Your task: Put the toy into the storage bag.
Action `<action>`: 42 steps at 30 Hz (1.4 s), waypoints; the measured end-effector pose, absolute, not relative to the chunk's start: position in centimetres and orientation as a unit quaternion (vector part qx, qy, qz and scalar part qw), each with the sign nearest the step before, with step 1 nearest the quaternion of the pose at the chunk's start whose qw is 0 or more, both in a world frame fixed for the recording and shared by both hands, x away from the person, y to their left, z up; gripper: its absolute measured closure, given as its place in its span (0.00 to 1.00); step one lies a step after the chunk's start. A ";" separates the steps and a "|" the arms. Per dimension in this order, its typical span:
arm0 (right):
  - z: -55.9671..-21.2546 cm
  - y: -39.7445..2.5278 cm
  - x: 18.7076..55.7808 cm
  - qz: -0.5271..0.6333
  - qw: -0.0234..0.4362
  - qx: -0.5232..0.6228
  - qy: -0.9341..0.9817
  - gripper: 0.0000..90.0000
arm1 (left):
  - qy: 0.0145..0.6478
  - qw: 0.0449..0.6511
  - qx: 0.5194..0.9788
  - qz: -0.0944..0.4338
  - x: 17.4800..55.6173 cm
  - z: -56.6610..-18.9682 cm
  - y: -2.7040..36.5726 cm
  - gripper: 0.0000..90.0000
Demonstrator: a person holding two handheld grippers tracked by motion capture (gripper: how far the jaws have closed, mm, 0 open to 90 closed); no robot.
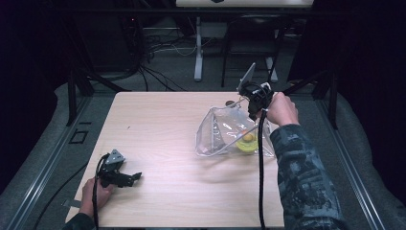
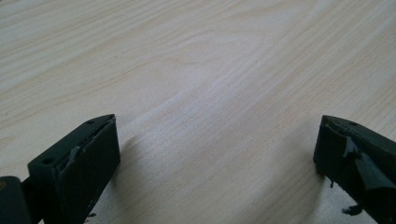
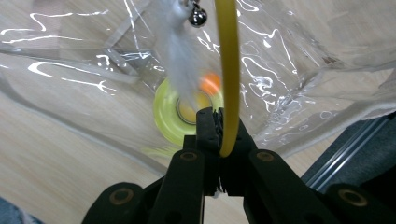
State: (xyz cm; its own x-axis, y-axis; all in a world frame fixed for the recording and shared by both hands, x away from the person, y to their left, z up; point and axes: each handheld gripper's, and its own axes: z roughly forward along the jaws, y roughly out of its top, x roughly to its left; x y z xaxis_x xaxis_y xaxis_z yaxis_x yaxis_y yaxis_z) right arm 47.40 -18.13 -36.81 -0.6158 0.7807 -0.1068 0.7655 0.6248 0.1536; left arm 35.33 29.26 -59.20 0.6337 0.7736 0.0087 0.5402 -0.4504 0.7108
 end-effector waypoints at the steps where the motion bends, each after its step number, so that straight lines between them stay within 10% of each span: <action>1: -37.0 -18.2 47.4 0.047 0.082 0.431 0.897 0.97 | 0.393 0.346 0.835 0.167 35.3 -59.2 29.3 0.01; 21: -38.2 -18.5 47.0 0.038 0.085 0.445 0.891 0.91 | 0.393 0.347 0.835 0.169 35.3 -59.2 29.3 0.01; 42: -33.3 -21.4 43.4 0.144 0.099 0.478 0.861 0.16 | 0.394 0.347 0.834 0.168 35.3 -59.2 29.2 0.01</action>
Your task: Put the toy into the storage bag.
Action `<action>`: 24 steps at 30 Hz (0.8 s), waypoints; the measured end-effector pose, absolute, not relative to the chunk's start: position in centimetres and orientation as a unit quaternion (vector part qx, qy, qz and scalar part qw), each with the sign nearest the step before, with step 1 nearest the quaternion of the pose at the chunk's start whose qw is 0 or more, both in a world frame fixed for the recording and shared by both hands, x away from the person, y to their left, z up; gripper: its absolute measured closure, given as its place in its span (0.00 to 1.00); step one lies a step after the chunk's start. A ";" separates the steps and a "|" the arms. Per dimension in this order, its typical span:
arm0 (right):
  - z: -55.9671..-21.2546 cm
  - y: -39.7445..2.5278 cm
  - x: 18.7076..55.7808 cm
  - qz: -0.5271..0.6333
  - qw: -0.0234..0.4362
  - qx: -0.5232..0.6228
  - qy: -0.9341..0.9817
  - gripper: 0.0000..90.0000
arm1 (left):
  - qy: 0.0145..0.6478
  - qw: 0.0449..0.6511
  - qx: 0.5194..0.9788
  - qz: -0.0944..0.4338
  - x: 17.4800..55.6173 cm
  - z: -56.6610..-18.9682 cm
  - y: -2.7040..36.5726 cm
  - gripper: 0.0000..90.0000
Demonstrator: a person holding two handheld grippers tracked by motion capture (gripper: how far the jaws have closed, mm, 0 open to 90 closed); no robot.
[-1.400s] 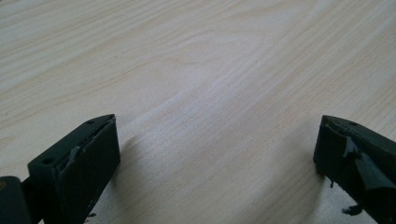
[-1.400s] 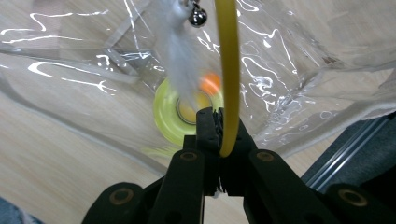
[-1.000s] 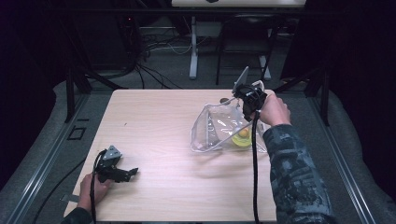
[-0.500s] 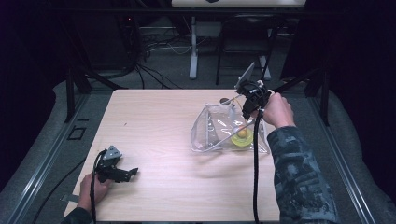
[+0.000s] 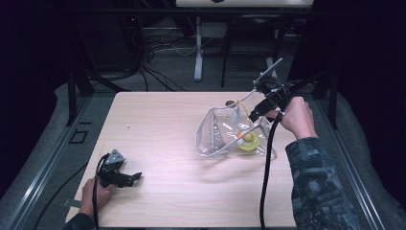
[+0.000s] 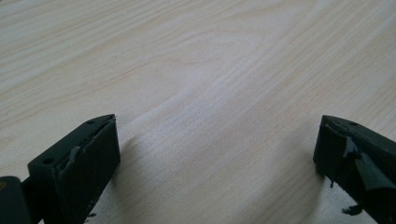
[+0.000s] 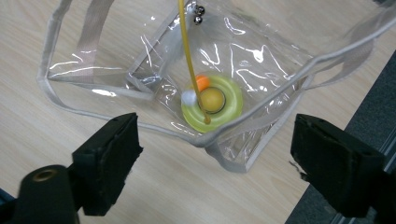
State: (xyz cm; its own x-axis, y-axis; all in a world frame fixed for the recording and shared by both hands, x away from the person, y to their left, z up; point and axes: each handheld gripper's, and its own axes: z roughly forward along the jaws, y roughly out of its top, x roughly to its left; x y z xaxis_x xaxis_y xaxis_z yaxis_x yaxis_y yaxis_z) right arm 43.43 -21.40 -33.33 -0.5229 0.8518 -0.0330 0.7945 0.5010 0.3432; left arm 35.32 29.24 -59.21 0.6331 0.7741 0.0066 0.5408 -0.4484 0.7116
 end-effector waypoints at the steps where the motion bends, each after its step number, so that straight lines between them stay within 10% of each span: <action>1: -33.2 -21.7 43.2 0.151 0.101 0.477 0.860 0.15 | 0.394 0.347 0.834 0.168 35.3 -59.2 29.2 0.01; 8: -33.0 -22.7 41.9 0.157 0.111 0.484 0.854 0.01 | 0.393 0.347 0.835 0.168 35.3 -59.2 29.3 0.01; 24: -35.1 -25.4 38.0 0.179 0.118 0.495 0.842 0.00 | 0.395 0.349 0.832 0.173 35.3 -59.3 29.2 0.01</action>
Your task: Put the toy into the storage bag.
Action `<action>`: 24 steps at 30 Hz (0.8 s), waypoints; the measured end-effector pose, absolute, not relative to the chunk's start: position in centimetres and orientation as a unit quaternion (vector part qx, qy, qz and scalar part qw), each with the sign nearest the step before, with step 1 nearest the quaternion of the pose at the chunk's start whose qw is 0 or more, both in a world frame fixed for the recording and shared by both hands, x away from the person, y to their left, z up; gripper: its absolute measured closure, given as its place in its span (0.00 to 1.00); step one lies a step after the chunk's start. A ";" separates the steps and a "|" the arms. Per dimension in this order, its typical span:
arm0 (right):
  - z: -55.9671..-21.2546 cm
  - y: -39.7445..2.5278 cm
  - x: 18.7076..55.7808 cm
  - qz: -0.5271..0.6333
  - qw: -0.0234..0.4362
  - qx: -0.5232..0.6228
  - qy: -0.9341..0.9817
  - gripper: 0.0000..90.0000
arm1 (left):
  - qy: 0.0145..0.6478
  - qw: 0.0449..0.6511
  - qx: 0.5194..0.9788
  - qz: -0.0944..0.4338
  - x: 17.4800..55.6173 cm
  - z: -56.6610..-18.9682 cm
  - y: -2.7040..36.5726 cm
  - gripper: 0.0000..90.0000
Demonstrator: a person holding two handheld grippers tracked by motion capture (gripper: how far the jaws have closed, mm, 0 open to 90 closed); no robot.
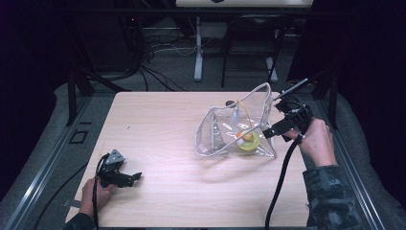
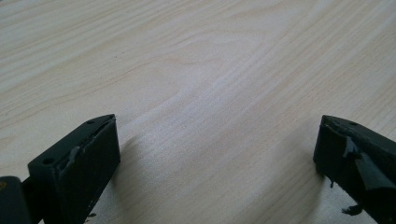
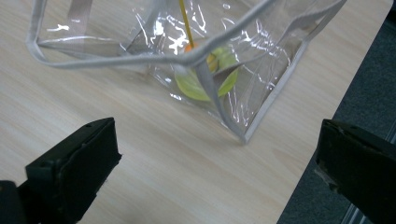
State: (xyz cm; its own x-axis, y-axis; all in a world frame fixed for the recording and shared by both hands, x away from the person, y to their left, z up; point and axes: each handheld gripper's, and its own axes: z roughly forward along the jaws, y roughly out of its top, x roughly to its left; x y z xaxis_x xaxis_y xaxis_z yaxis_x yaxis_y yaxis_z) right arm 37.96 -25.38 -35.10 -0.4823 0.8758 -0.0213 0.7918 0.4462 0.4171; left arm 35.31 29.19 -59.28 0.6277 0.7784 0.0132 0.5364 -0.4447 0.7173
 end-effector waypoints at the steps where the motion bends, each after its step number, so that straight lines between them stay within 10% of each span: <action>1: -35.1 -25.4 38.0 0.179 0.118 0.495 0.842 0.00 | 0.395 0.349 0.832 0.173 35.3 -59.3 29.2 0.01; 24: -44.7 -28.7 34.9 0.169 0.057 0.530 0.829 0.00 | 0.396 0.349 0.832 0.173 35.3 -59.3 29.2 0.01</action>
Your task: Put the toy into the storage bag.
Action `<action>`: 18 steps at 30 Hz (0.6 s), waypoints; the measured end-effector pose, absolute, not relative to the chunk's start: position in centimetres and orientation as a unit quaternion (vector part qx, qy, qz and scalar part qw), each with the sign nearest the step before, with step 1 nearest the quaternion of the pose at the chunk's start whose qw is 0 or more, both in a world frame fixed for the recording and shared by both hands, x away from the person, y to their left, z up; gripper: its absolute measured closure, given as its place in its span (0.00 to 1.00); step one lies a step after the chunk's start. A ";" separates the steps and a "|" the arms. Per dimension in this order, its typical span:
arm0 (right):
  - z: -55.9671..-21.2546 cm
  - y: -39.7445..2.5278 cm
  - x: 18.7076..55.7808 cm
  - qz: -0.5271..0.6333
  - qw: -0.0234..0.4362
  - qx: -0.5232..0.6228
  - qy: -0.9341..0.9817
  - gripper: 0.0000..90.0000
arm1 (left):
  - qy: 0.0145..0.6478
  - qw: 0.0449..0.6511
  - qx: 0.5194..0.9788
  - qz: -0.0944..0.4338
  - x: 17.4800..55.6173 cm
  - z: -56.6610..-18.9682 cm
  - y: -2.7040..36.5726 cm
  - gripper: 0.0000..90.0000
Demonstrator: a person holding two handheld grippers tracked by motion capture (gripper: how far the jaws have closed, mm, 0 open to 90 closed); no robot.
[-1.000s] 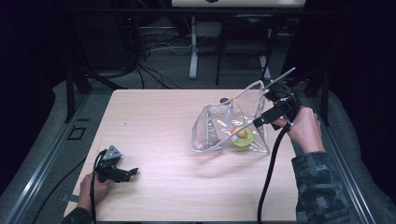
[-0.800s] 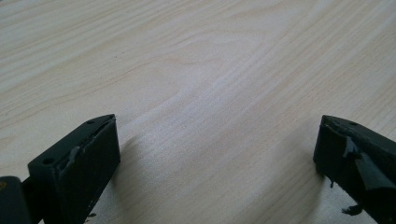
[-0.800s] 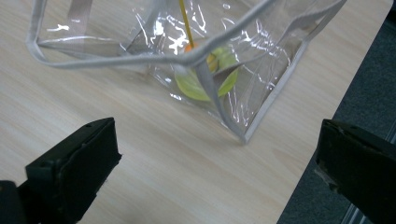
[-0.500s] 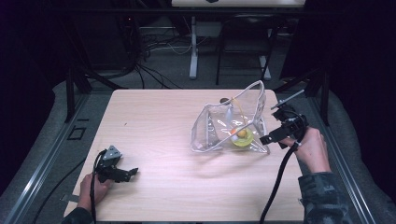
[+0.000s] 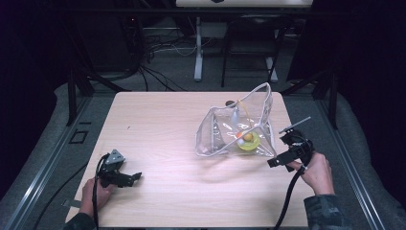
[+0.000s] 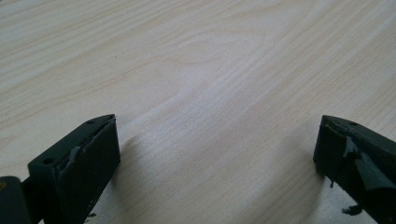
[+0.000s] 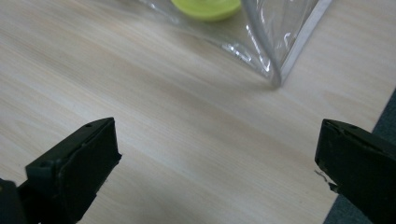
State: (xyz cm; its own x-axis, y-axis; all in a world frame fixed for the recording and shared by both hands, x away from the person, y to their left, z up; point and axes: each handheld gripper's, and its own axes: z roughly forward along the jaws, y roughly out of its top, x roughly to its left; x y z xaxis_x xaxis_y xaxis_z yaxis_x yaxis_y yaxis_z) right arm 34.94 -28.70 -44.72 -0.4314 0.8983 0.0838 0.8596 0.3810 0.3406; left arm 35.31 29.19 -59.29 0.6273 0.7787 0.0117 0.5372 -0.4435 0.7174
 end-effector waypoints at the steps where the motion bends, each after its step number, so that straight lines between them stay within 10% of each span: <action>1: -45.7 -28.9 34.7 0.165 0.051 0.531 0.830 0.00 | 0.396 0.349 0.832 0.173 35.3 -59.3 29.2 0.01; 18: -52.8 -30.4 30.9 0.137 0.007 0.556 0.820 0.00 | 0.395 0.349 0.832 0.173 35.3 -59.3 29.2 0.01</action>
State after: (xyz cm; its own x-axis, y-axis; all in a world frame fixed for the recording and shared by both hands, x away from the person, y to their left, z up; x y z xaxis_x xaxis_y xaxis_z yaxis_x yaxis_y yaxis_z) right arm 30.91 -30.39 -52.85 -0.3821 0.9132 0.1419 0.9096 0.3445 0.2323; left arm 35.31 29.19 -59.29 0.6273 0.7786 0.0122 0.5370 -0.4439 0.7173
